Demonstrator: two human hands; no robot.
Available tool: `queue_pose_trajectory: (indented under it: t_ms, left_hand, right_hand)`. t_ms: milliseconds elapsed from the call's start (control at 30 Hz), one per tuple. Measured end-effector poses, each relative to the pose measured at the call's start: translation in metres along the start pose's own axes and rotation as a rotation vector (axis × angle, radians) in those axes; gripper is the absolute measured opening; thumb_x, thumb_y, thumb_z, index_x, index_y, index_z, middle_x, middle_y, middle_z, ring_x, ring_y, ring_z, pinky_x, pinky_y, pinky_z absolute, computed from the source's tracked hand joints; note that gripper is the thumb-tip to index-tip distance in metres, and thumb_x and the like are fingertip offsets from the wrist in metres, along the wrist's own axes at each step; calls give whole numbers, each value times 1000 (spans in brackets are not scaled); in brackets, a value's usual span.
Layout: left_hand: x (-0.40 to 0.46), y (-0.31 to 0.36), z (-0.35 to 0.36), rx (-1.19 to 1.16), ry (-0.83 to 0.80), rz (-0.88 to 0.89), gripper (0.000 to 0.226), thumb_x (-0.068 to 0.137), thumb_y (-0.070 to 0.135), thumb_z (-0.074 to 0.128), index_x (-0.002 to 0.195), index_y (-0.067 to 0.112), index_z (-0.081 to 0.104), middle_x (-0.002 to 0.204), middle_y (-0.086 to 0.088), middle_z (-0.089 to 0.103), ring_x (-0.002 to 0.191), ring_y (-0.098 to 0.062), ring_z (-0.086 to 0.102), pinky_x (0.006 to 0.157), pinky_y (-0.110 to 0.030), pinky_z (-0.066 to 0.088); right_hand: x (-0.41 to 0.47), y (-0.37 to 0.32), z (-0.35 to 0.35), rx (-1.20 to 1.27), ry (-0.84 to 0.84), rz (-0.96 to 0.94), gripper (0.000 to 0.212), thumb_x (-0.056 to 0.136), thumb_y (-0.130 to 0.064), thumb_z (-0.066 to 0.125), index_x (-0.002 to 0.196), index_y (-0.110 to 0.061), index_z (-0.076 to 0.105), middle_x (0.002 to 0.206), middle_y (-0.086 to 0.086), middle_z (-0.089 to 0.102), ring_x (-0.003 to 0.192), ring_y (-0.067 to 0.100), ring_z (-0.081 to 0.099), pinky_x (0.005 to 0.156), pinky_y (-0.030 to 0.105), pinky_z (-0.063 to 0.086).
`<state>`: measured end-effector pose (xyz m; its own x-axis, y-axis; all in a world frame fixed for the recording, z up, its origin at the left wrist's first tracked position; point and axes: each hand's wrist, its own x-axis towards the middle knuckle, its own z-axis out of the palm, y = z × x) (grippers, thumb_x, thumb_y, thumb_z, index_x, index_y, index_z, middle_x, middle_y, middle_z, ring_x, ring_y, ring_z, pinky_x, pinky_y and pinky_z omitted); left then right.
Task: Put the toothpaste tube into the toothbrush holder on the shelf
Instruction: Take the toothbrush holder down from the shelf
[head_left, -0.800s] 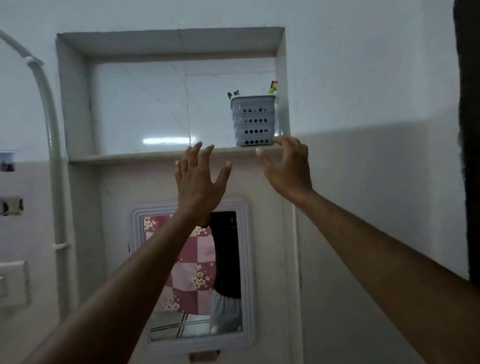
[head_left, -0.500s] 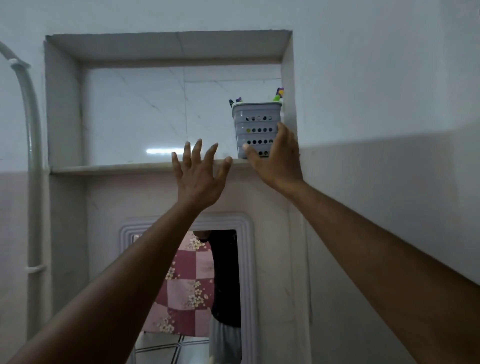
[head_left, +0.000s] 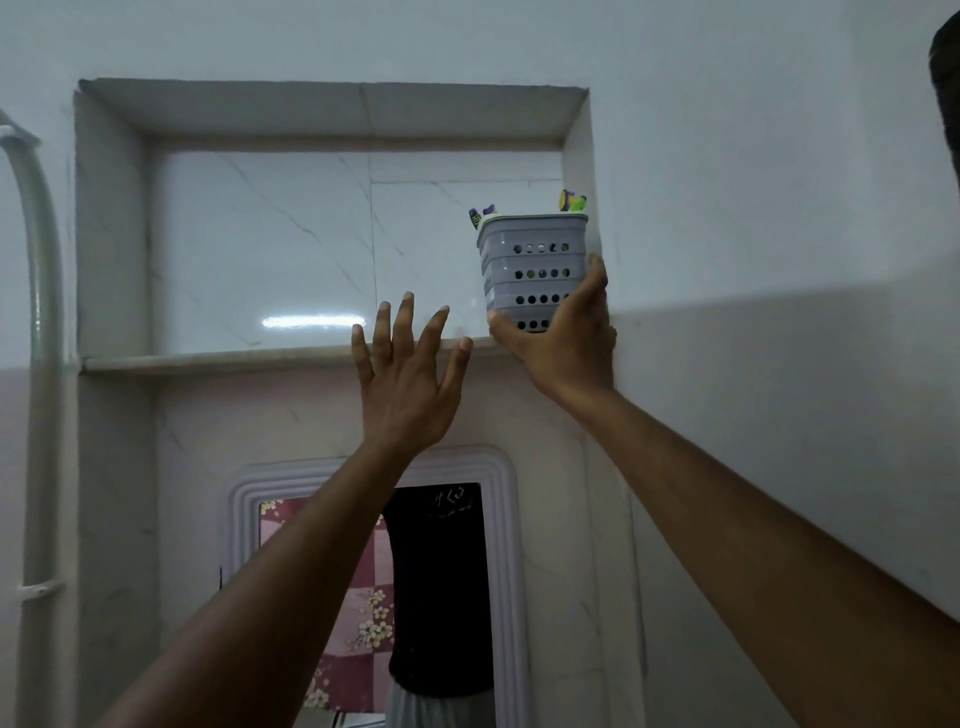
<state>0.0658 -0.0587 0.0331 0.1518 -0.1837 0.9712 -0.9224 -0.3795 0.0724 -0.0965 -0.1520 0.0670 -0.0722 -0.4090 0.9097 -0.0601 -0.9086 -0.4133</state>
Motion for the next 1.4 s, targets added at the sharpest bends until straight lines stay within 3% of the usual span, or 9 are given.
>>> queue_pose_trajectory:
  t_ms: [200,333,467,833,1033,1300,1400]
  left_hand:
    - [-6,11,-23,-210,-70,-104,63,109,63,36,162,30,44,177,0,27,167,-20,11,134,-47,-8]
    - [-25,21,-41,-390,-29,-121,61,108,61,43,159,28,48,170,3,41,160,-18,31,133,-53,15]
    - [-55,25,-55,-400,-81,-65,61,108,62,45,158,27,48,164,3,48,152,-20,44,126,-54,33]
    - [-217,-14,-48,-443,-338,-116,59,106,61,50,149,23,59,150,3,62,139,-15,55,111,-49,51]
    - [-342,-24,-47,-414,-528,-294,59,107,59,53,151,20,57,149,-1,62,136,-16,58,110,-37,48]
    - [-487,-34,-61,-376,-752,-447,53,106,58,55,144,22,62,144,2,65,133,-18,60,112,-44,46]
    - [-532,-43,-65,-367,-783,-556,54,106,57,56,145,20,62,143,0,65,131,-20,63,111,-43,50]
  right_hand:
    - [-7,-20,-25,161,93,14,146,64,-72,94,172,-15,13,168,6,44,150,28,52,115,52,55]
    - [-32,-26,-41,218,123,-1,138,63,-69,97,167,-15,24,164,3,50,147,23,57,111,47,58]
    - [-71,-21,-56,232,121,6,134,63,-65,100,165,-16,28,161,1,54,145,21,60,110,46,59]
    - [-259,39,-73,251,-84,273,130,64,-59,104,165,-17,34,158,3,57,146,22,60,114,49,56]
    - [-383,70,-85,222,-247,522,126,63,-56,106,161,-23,36,153,2,58,142,25,60,114,50,55]
    - [-513,99,-107,78,-448,758,129,60,-61,101,162,-19,34,155,8,53,146,33,51,119,54,49]
    - [-548,107,-114,-39,-531,800,131,54,-69,89,161,-19,34,154,6,49,146,31,44,119,48,41]
